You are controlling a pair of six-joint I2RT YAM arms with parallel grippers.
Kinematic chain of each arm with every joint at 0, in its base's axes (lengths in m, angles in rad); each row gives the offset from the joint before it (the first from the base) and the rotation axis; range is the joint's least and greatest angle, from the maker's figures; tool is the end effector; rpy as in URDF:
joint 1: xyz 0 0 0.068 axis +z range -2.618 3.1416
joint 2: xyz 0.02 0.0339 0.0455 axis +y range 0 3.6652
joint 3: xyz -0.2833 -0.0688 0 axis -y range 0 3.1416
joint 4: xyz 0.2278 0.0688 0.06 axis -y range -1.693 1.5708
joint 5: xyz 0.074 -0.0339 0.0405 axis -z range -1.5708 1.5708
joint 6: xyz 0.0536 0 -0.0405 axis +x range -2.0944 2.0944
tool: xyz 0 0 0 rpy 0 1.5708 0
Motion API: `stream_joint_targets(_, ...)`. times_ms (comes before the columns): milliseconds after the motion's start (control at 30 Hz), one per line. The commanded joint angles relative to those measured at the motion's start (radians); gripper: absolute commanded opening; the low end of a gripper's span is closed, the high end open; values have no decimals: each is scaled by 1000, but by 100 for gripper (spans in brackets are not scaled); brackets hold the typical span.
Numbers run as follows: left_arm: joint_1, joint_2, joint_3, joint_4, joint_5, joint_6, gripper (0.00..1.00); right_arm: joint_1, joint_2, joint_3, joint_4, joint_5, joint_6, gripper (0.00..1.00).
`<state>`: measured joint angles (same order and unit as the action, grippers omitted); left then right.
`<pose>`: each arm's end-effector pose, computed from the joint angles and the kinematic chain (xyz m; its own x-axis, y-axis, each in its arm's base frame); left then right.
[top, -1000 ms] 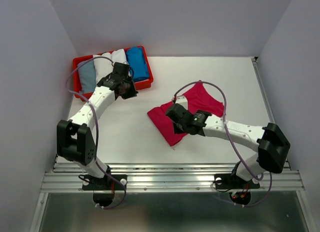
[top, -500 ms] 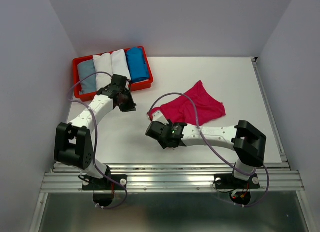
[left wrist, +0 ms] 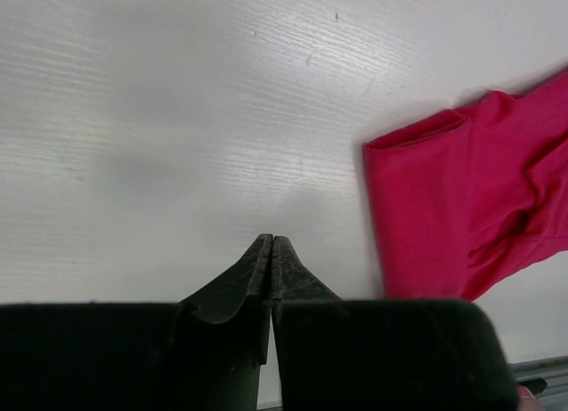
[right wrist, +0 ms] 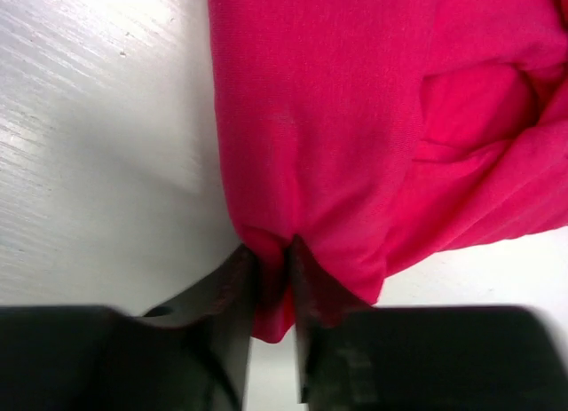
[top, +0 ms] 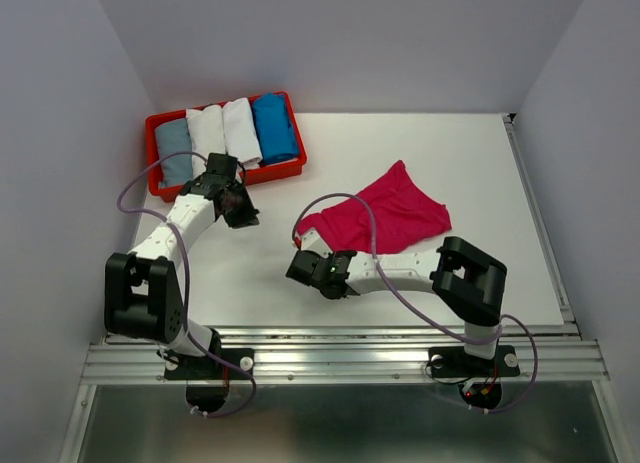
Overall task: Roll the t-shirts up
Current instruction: Roll the T-shirt to the center of the board.
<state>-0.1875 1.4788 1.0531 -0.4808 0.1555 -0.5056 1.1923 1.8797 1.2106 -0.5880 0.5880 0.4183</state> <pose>0.2976 -0.0649 0.2562 -0.8114 -0.3331 -0.4803 -0.1315 0.9047 -0.4053 0.1601 0.3223 0.1763 -0.6096 -0.6182 -0.4963 -0.5059 0.7853 -0.3568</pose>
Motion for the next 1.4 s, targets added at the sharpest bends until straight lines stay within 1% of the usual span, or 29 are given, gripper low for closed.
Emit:
stream_joint_targets(0,23,-64,-8,-22,-20,3,21,6,1,-2,66,12,42,21)
stream_joint_targets(67,29,-72,-24,-15,-10,3,29,6,-10,1,77,-5,43,12)
stream_joint_targets(100,33,-80,-37,-9,-5,-1,36,6,-13,6,92,-31,42,10)
stream_joint_targets(200,34,-86,-62,14,24,-7,50,6,-27,9,148,-123,42,7)
stream_joint_targets(267,34,-86,-91,36,50,-13,55,6,-25,13,175,-175,53,7)
stream_joint_targets(433,34,-86,-143,59,85,-17,57,6,2,38,168,-174,74,7)
stream_joint_targets(533,34,-95,-150,54,76,-13,56,6,-5,55,131,-148,85,18)
stream_joint_targets(567,34,-97,-150,50,73,-11,57,6,-10,63,119,-142,83,28)
stream_joint_targets(600,34,-94,-147,48,72,-8,57,6,-20,72,87,-122,82,34)
stream_joint_targets(667,34,-95,-145,47,72,-8,60,15,-31,93,50,-91,82,39)
stream_joint_targets(767,34,-97,-146,53,78,-11,62,24,-47,130,-19,-19,91,58)
stream_joint_targets(867,34,-98,-146,53,78,-13,62,33,-45,158,-76,38,99,67)
stream_joint_targets(1033,34,-95,-151,54,78,-14,62,65,1,187,-121,116,85,73)
stream_joint_targets(1200,34,-94,-157,53,78,-17,62,89,51,213,-112,127,39,73)
stream_joint_targets(1367,36,-101,-168,56,82,-27,63,98,79,198,-82,128,20,71)
